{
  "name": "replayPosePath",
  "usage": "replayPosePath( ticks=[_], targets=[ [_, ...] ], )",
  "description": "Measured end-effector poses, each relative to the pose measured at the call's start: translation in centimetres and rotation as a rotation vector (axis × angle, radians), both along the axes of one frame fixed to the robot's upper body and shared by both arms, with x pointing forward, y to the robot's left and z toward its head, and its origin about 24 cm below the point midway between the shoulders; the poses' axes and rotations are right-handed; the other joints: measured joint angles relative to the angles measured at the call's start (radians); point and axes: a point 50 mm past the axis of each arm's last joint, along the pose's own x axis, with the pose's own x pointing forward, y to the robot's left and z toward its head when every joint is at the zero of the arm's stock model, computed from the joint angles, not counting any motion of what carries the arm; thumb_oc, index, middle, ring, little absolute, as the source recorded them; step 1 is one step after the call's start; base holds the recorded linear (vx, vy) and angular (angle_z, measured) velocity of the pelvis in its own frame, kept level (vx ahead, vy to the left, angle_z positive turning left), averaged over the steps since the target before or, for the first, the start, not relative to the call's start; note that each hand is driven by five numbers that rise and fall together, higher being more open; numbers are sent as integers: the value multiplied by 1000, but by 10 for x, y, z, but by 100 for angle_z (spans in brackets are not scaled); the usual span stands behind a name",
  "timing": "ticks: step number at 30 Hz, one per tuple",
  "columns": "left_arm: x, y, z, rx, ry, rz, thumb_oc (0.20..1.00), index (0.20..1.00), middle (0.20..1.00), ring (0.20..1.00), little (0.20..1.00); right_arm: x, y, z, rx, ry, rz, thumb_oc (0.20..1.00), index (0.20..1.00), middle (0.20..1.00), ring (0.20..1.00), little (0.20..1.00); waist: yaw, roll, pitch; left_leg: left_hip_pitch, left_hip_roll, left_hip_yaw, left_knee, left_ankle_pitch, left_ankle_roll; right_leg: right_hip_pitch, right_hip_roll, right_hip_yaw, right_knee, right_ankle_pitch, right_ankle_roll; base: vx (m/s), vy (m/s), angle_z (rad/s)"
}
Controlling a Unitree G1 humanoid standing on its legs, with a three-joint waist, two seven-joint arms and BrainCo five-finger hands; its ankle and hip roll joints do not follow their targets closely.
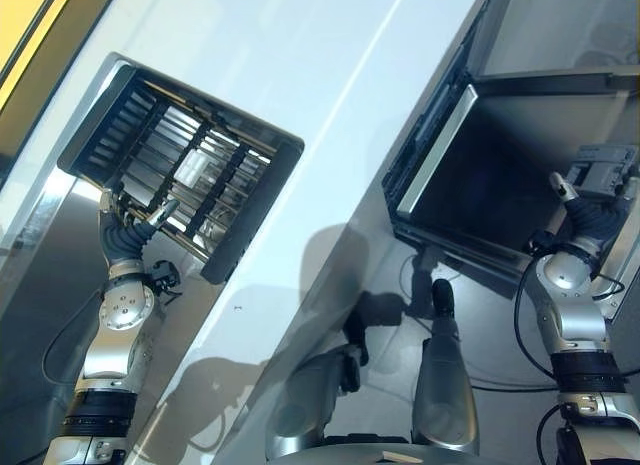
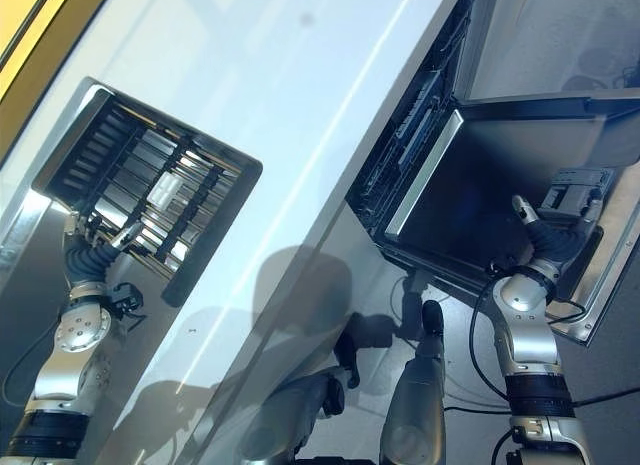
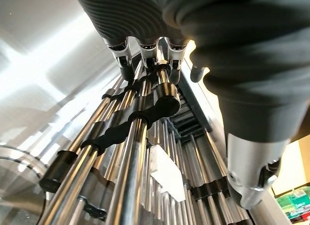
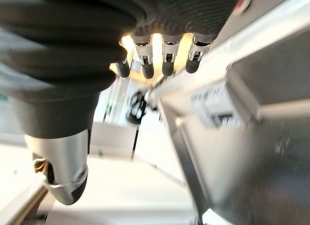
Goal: Pick up plates and place into dishwasher.
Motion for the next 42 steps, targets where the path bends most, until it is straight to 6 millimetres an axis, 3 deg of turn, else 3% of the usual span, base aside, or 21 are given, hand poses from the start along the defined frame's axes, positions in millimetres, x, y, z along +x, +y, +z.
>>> replayPosePath(
  ticks=[11,17,23,26,30,35,42],
  targets=[
    [-20,9,-31,-47,102,55,1000,1000,1000,1000,1000,-37,-7,-37,79,-7,-314,1000,1000,1000,1000,1000,-51,67,-43,46,-34,57,-141,66,8,-29,-14,50,-49,26,16,22,117,-13],
    [-26,13,-43,-62,148,78,1000,1000,1000,1000,1000,-56,-16,-60,114,42,-535,1000,1000,1000,1000,1000,-62,86,-43,63,-47,92,-180,83,14,-53,-18,74,-47,25,17,60,88,-16],
    [-31,18,-53,-72,188,105,1000,1000,1000,1000,1000,-75,-29,-100,276,157,-638,1000,1000,1000,1000,1000,-80,101,-44,62,-52,111,-195,90,14,-80,-17,96,-40,31,24,27,34,-9],
    [-33,19,-54,-72,191,127,1000,1000,1000,1000,1000,-80,-32,-110,332,152,-639,1000,1000,1000,1000,1000,-78,101,-44,38,-55,130,-192,91,15,-118,-21,100,-26,31,24,-70,-20,-15],
    [-31,19,-49,-68,157,166,1000,1000,1000,1000,1000,-71,-32,-108,444,27,-579,1000,1000,1000,1000,1000,-81,101,-45,-43,-65,137,-146,86,19,-208,-35,113,29,30,25,-93,-49,3],
    [-27,20,-44,-61,125,208,1000,1000,1000,1000,1000,-40,-21,-93,596,-188,-468,1000,1000,1000,1000,1000,-76,102,-45,-173,-64,154,11,25,21,-325,-46,132,132,16,23,-51,-79,0],
    [-10,22,-20,6,62,194,1000,1000,1000,1000,1000,2,2,-52,651,-431,-290,1000,1000,1000,1000,1000,-48,104,-44,-337,-40,156,239,-53,31,-463,-45,152,296,-28,17,-27,-82,10]
  ],
)
